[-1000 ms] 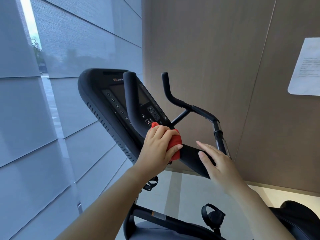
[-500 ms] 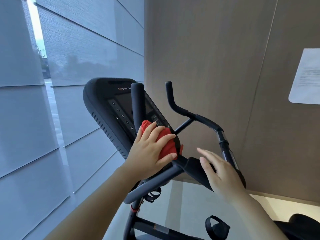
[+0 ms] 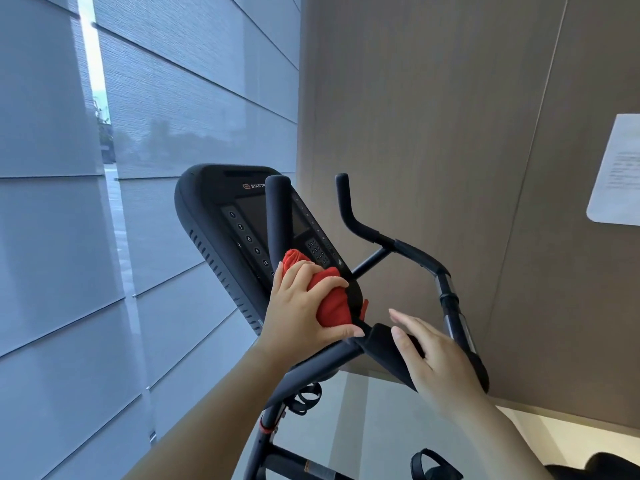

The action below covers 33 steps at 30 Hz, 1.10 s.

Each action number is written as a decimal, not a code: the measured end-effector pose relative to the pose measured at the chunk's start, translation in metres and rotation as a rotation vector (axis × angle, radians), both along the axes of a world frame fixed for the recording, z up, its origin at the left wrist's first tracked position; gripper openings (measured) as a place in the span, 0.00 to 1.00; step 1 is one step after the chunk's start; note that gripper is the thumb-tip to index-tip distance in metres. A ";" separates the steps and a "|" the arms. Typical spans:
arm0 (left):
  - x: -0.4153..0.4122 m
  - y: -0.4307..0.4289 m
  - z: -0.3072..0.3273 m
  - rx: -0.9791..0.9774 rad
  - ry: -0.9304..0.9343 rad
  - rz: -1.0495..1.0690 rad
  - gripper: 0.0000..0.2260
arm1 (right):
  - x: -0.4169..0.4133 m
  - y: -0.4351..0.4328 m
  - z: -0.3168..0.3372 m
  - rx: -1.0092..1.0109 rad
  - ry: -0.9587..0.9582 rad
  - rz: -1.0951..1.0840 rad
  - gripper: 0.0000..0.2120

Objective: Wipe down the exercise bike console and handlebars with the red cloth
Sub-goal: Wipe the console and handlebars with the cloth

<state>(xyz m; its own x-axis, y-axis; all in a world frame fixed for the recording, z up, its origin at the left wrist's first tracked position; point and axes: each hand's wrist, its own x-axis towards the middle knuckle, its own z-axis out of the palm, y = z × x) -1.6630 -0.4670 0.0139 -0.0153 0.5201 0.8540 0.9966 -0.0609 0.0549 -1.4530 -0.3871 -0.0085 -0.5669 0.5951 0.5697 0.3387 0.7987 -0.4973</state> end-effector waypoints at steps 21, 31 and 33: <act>-0.069 -0.042 0.077 0.592 -1.306 -0.167 0.11 | -0.051 -0.007 0.027 -0.060 -0.055 0.112 0.27; -0.042 0.005 0.065 0.263 -0.976 -0.333 0.19 | -0.050 -0.006 0.023 -0.081 -0.052 0.053 0.27; -0.046 0.005 0.068 0.288 -0.928 -0.352 0.20 | -0.051 -0.006 0.022 -0.075 -0.066 0.054 0.29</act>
